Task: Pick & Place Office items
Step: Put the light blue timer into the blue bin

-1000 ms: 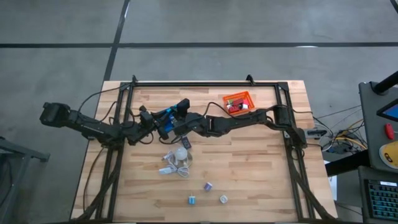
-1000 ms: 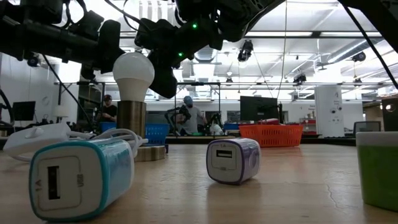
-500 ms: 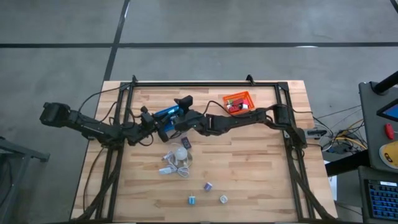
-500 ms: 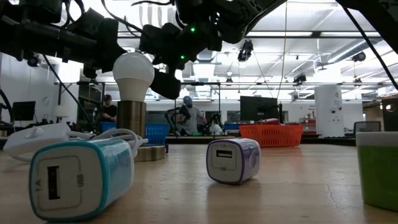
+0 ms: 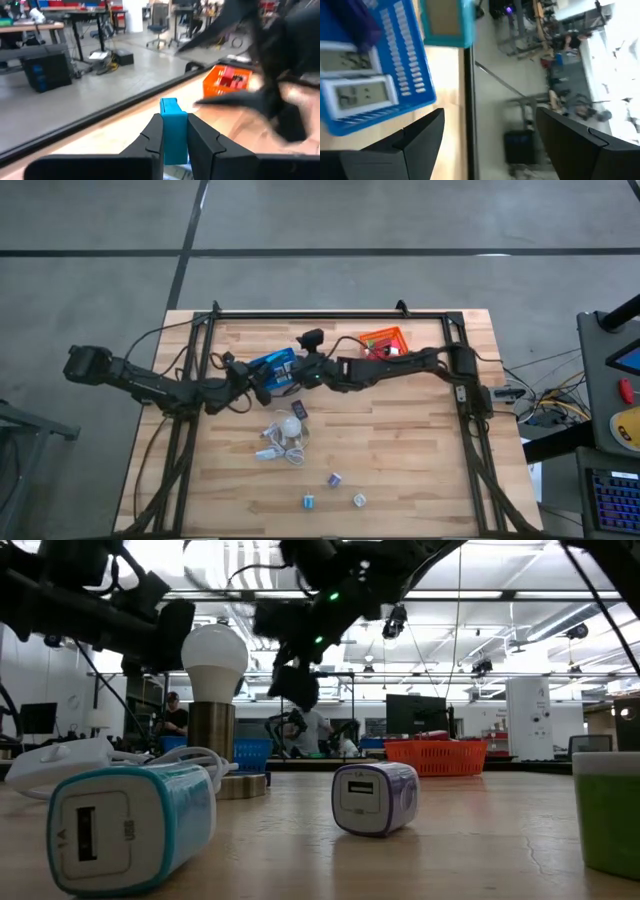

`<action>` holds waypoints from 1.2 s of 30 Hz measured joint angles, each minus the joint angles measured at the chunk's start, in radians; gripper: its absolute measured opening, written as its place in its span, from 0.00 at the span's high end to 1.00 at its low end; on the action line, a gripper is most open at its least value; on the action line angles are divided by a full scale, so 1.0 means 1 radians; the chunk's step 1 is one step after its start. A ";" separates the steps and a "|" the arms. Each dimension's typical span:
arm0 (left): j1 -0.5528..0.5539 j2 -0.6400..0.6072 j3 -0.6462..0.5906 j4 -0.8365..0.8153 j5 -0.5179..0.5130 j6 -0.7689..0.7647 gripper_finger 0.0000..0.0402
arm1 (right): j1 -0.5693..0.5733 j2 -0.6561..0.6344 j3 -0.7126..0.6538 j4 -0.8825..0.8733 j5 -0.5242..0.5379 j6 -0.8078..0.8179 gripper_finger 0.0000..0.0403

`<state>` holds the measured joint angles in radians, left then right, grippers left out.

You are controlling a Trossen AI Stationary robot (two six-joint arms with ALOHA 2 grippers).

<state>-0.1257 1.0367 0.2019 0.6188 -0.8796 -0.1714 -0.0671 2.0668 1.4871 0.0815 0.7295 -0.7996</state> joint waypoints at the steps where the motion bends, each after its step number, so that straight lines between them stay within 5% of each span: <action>1: 0.006 -0.003 0.005 -0.033 0.001 -0.014 0.87 | 0.000 -0.026 -0.025 0.001 -0.028 0.021 0.24; 8: 0.055 -0.030 0.053 -0.273 0.088 -0.097 0.87 | -0.007 -0.288 -0.264 -0.001 -0.334 0.182 0.26; 13: 0.110 -0.042 0.099 -0.424 0.239 -0.116 0.87 | -0.022 -0.511 -0.437 -0.013 -0.599 0.293 0.28; 19: 0.201 -0.041 0.144 -0.569 0.360 -0.129 0.87 | -0.028 -0.748 -0.603 -0.022 -0.750 0.417 0.30; 26: 0.275 -0.039 0.163 -0.662 0.503 -0.122 0.87 | -0.021 -0.869 -0.730 0.011 -0.820 0.490 0.30; 36: 0.289 -0.038 0.169 -0.724 0.570 -0.159 0.87 | -0.014 -0.809 -0.785 0.059 -0.823 0.498 0.31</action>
<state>0.1635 0.9991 0.3706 -0.1049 -0.3096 -0.3309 -0.0809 1.2581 0.7020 0.1407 -0.0933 -0.3016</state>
